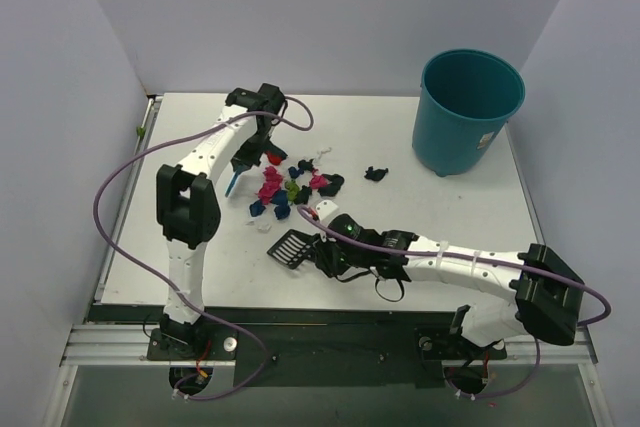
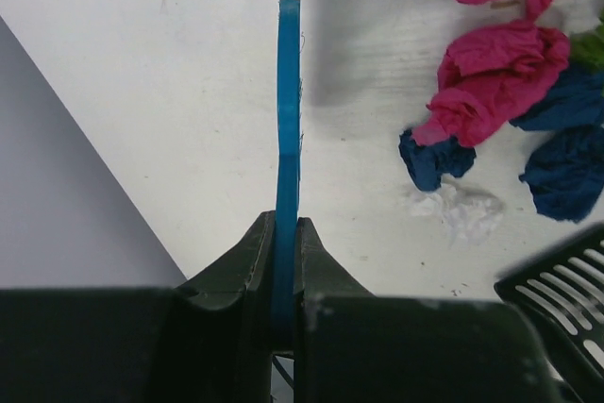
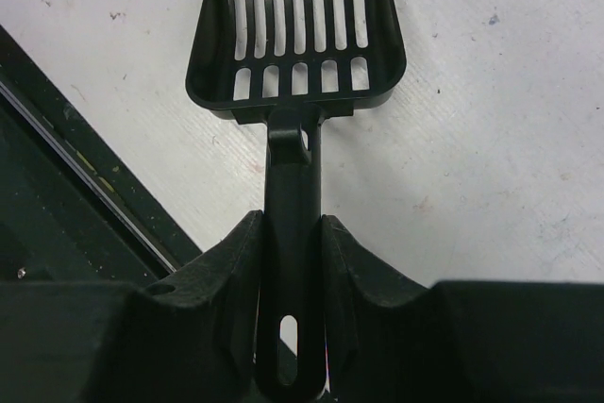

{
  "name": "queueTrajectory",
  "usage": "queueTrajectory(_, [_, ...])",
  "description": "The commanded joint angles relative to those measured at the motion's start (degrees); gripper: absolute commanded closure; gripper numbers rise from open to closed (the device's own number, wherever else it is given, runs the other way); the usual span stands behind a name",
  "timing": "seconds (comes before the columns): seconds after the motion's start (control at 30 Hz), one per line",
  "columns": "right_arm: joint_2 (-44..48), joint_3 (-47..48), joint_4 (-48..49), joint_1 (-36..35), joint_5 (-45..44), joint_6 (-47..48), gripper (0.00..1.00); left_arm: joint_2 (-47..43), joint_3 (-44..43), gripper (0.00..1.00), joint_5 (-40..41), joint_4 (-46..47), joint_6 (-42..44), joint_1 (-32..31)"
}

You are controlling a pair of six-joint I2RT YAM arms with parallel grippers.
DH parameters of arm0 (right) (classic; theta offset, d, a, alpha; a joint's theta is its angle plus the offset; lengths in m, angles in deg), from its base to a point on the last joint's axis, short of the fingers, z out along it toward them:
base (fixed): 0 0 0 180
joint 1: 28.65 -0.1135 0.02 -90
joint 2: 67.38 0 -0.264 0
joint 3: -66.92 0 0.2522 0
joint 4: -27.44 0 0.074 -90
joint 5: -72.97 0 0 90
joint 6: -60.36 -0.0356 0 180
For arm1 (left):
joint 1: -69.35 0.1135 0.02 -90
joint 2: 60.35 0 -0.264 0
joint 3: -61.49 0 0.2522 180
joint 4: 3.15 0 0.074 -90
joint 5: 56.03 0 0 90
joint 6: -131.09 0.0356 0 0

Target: Sweep away the paper scraps from the table

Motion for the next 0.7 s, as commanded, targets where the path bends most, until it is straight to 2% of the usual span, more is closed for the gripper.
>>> queueTrajectory(0.0, [-2.24, 6.05, -8.79, -1.85, -4.24, 0.66, 1.00, 4.93, -5.09, 1.00, -0.08, -3.47, 1.34, 2.41])
queueTrajectory(0.3, [-10.85, 17.22, -19.52, -2.91, -10.33, 4.44, 1.00, 4.59, -0.71, 1.00, -6.76, -0.58, 2.22, 0.92])
queueTrajectory(0.57, [-17.71, 25.04, -21.46, -2.12, -10.50, 4.79, 1.00, 5.20, 0.36, 1.00, -13.17, -1.72, 1.16, -1.62])
queueTrajectory(0.67, [-19.55, 26.63, -21.64, -1.68, -10.50, 5.32, 1.00, 2.58, 3.94, 1.00, -14.32, -0.67, 0.55, -2.59])
